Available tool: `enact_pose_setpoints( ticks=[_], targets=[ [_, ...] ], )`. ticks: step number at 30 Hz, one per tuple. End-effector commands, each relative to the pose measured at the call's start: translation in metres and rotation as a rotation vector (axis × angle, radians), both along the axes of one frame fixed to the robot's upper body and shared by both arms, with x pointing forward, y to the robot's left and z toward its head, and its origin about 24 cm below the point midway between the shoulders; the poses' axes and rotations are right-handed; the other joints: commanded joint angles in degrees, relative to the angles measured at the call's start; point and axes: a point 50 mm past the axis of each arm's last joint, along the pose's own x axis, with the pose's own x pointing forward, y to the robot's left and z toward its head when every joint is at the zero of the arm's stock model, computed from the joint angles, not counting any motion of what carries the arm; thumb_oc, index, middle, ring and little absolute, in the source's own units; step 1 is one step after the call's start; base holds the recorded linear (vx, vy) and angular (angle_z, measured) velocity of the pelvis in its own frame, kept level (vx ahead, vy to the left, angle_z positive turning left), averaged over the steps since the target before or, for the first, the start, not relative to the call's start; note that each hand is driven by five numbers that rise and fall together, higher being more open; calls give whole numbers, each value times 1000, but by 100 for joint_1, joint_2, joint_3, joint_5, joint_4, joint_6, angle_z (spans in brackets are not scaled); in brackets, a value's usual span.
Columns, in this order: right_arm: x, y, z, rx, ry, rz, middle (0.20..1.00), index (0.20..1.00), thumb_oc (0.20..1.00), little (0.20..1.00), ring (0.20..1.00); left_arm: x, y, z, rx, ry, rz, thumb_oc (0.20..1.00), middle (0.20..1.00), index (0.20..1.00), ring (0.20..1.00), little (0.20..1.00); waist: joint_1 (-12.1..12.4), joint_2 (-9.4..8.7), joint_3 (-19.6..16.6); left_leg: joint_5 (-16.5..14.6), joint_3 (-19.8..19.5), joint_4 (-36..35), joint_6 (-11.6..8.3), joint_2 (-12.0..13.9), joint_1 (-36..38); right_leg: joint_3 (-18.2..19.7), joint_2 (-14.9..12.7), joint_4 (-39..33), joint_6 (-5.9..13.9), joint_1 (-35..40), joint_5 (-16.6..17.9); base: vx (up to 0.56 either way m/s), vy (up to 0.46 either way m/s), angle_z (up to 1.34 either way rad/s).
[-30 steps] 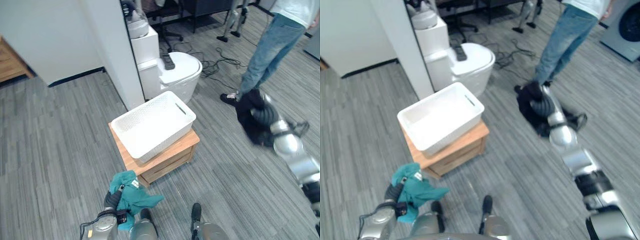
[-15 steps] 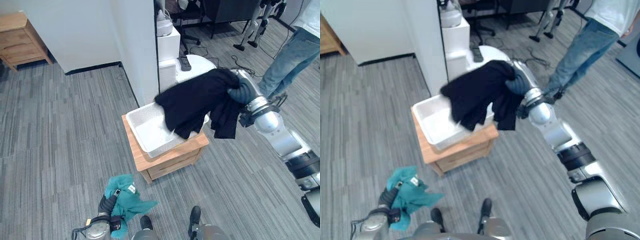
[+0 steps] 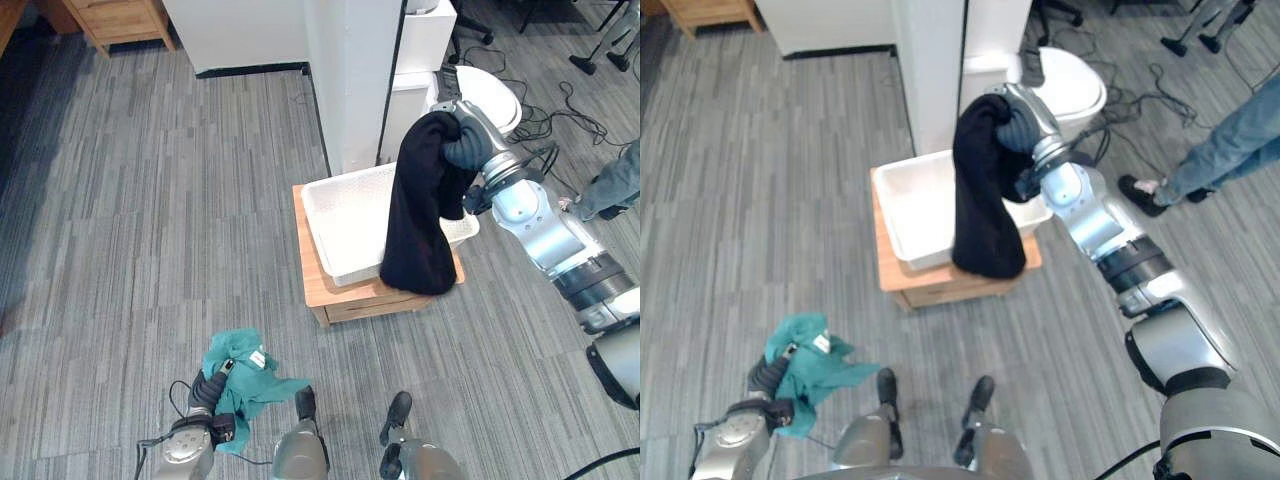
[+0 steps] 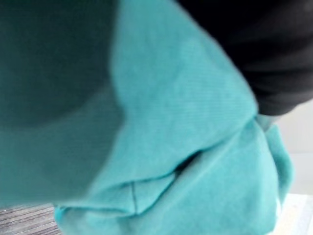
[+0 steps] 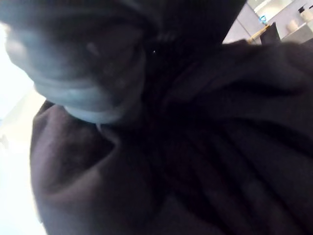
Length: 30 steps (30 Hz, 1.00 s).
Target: Tidy up the quilt and then pick up the clothes from the bed and put them into the laundry hamper.
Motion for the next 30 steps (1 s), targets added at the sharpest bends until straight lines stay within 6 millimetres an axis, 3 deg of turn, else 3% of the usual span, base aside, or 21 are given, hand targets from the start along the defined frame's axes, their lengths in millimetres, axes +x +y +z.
enact_pose_setpoints(
  ticks=[1,5,8,9,10,11,14,18,23,26,27,28,30],
  targets=[
    [-4,21,62,-4,-221,42,200,200,200,200,200,18,4,27,36,-140,-70,200,200,200,200,200,183,32,43,121,28,-38,-734,813,72,259,-374,-17,614,105,-703,-1,-36,3],
    [11,28,46,-29,-165,-8,200,200,200,200,200,18,-1,27,20,-143,-85,200,200,200,200,200,288,89,32,195,-2,-38,-786,893,-20,257,-303,-17,589,4,-729,1,-26,-2],
    [26,33,21,-78,-70,-61,200,200,200,200,200,25,-7,33,9,-181,-114,200,200,200,200,200,358,133,48,245,-29,-38,-819,938,-77,280,-248,-17,566,-46,-741,-10,-12,0],
    [35,34,-2,-141,20,-107,376,376,376,376,376,31,-11,38,2,-211,-137,200,200,200,200,200,393,178,63,294,-51,-38,-841,973,-103,270,-224,-17,549,-53,-751,0,0,0],
    [35,34,-2,-141,19,-106,592,592,592,592,592,31,-11,38,1,-211,-136,200,200,200,200,200,387,179,63,295,-53,-38,-842,975,-105,268,-222,-17,548,-54,-751,0,0,0],
    [39,34,-19,-196,76,-135,1000,1000,1000,1000,1000,35,-13,41,-1,-222,-149,200,200,200,200,200,404,204,68,315,-72,-38,-855,990,-118,247,-210,-17,537,-51,-764,0,0,0],
    [44,30,-41,-314,136,-193,1000,1000,1000,1000,1000,44,-18,48,2,-260,-187,200,200,200,200,200,392,264,70,344,-109,-38,-888,1022,-139,229,-183,-17,525,-45,-798,-24,-12,6],
    [43,22,-53,-393,134,-213,1000,1000,1000,1000,1000,55,-29,71,23,-368,-274,200,200,200,200,200,333,289,47,335,-101,-38,-895,1041,-50,254,-155,-17,505,65,-849,-18,-6,5],
    [31,-22,-77,-413,178,-274,1000,1000,1000,1000,1000,65,-42,109,58,-534,-376,200,200,200,200,200,97,234,-50,225,25,-38,-868,999,295,344,-168,-17,510,313,-873,0,0,0],
    [10,-49,-102,-330,214,-295,1000,1000,1000,1000,1000,67,-46,130,69,-627,-397,200,200,200,200,200,-198,185,-147,109,165,-38,-831,954,571,445,-198,-17,525,475,-866,34,50,-19],
    [-8,-68,-123,-263,251,-323,1000,1000,1000,1000,1000,70,-48,147,80,-700,-400,200,200,200,200,200,-426,190,-218,40,258,-38,-815,931,724,491,-214,-17,542,535,-860,50,63,-28],
    [-10,-69,-124,-261,255,-327,1000,1000,1000,1000,1000,70,-49,146,81,-697,-404,200,200,200,200,200,-392,179,-225,35,268,-38,-814,927,739,499,-217,-17,544,543,-861,40,54,-23],
    [-33,-93,-142,-216,287,-366,1000,1000,1000,1000,1000,77,-45,170,160,-791,-393,200,200,200,200,200,-672,186,-304,-35,390,-38,-805,916,894,574,-215,-17,573,587,-846,38,30,-29]
  ],
)
